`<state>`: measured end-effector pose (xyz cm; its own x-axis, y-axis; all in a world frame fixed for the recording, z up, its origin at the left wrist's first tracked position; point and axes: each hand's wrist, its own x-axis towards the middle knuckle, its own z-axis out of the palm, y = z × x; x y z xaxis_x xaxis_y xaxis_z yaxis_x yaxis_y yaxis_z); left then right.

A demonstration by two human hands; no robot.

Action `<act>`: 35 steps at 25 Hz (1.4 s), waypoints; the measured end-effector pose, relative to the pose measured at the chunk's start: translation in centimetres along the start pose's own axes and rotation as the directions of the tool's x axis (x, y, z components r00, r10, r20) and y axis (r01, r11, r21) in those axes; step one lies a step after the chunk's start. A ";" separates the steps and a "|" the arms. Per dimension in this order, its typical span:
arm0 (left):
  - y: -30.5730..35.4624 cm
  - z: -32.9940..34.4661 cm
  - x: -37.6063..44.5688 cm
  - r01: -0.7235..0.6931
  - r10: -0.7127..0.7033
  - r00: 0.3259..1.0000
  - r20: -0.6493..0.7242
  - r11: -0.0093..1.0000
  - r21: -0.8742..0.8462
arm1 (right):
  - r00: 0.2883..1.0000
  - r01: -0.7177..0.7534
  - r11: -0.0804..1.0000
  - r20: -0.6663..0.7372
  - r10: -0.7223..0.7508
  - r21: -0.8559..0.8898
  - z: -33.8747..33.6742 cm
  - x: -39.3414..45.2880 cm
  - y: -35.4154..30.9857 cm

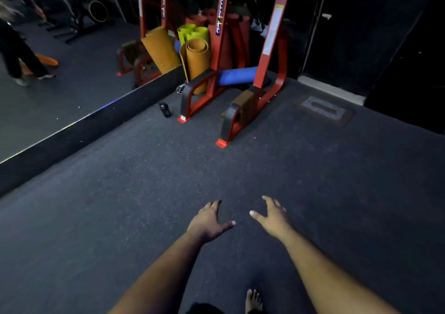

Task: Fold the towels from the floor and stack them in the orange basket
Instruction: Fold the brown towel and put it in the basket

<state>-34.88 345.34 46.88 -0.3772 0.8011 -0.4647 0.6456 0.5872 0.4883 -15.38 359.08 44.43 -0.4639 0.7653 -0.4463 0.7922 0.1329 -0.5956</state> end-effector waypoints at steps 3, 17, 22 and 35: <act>1.9 -4.0 7.2 0.010 -0.012 1.000 -0.028 0.998 -0.057 | 1.000 0.030 0.999 0.004 -0.030 -0.027 -4.2 7.8 -3.1; 2.3 -22.8 47.9 0.031 -0.028 0.999 0.037 0.997 -0.072 | 1.000 -0.021 0.990 0.012 0.023 -0.139 -14.1 48.6 -17.1; 2.9 -27.1 62.9 0.108 -0.103 0.994 0.048 0.988 -0.115 | 0.998 -0.034 0.992 0.054 0.041 -0.119 -15.6 65.3 -19.4; -1.7 -20.2 100.3 0.493 -0.474 0.870 0.139 0.825 -0.276 | 0.989 0.099 0.841 0.149 -0.022 -0.532 -8.7 114.8 -16.1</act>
<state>-87.25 426.98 14.37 -0.5417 0.4026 -0.7379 0.1633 0.9115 0.3774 -77.91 450.29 8.56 -0.5350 0.6602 -0.5272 0.8314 0.5222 -0.1898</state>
